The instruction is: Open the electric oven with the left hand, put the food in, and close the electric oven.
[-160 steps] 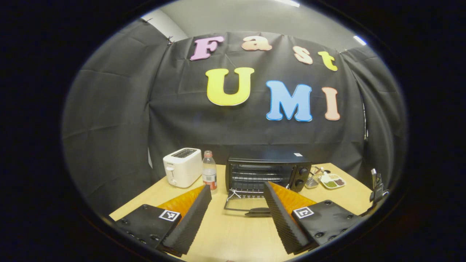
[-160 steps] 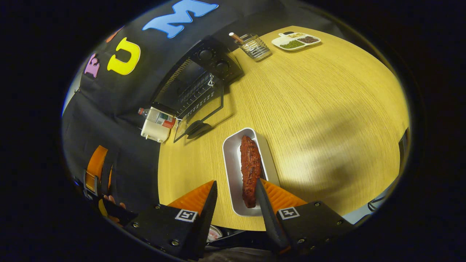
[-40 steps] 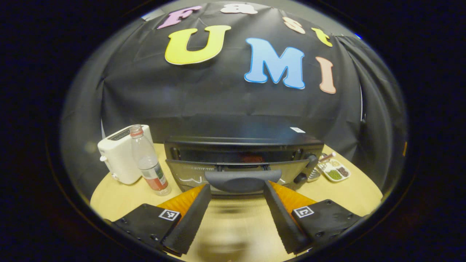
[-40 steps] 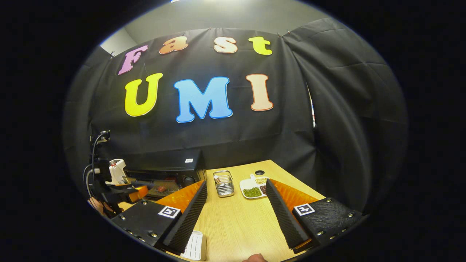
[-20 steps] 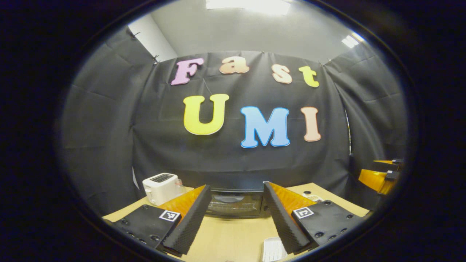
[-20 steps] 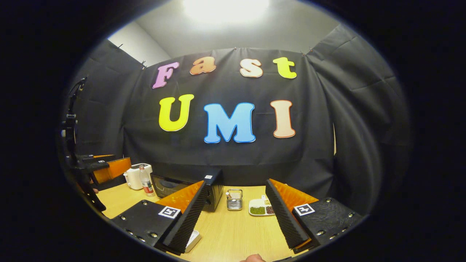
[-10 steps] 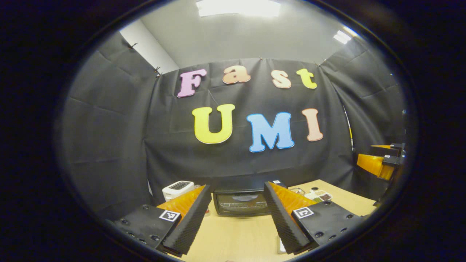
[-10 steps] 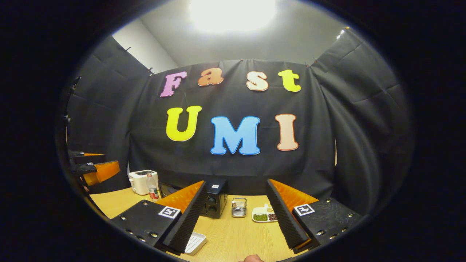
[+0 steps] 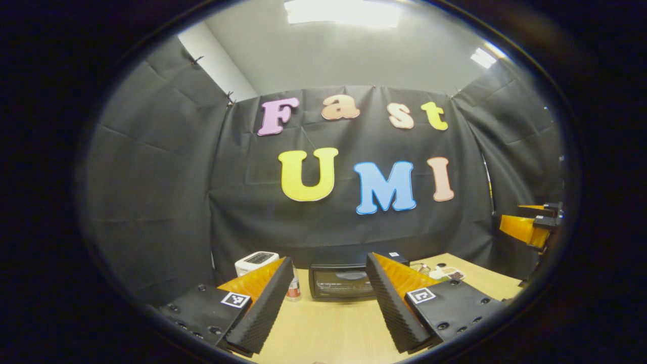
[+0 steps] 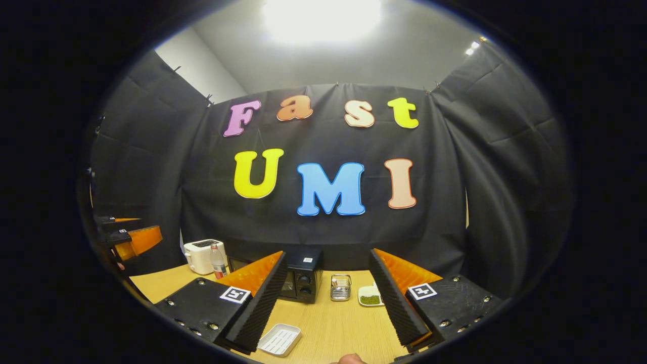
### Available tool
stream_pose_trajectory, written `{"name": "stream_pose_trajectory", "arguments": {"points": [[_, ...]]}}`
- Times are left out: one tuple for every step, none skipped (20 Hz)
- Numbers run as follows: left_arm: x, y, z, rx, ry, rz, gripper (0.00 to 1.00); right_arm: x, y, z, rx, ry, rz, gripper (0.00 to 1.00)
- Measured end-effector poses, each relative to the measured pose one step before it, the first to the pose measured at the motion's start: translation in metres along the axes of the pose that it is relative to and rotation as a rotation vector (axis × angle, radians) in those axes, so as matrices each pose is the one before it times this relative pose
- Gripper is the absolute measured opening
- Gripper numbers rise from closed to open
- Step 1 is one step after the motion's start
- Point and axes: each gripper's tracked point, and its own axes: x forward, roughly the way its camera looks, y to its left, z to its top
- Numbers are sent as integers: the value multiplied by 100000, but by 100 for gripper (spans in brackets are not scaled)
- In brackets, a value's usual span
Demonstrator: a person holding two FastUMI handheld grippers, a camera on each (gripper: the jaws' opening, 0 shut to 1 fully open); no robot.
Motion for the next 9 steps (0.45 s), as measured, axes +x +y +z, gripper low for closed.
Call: {"name": "stream_pose_trajectory", "arguments": {"points": [[81,196,-181,-154,146,267,100,-116,109,-28,79,263,97,98],[32,198,-161,-206,379,212,100,47,46,-13,-150,424,-217,98],[-73,105,-112,-478,242,36,100,468,-309,-282,5,14,-230,98],[-35,3,-19,-511,19,-366,100,-31,-44,145,353,-427,-381,98],[29,-3,-131,50,68,-246,100,118,33,14,548,-291,-335,98],[-21,183,16,717,-270,280,100,71,98,-145,785,588,149,98],[-5,184,-185,907,-1,172,100,-209,106,-199,946,1027,43,98],[102,170,-114,599,495,25,100,-148,73,-192,904,970,234,98],[-91,30,-169,7,364,-221,100,26,-121,-341,554,677,-215,98]]}}
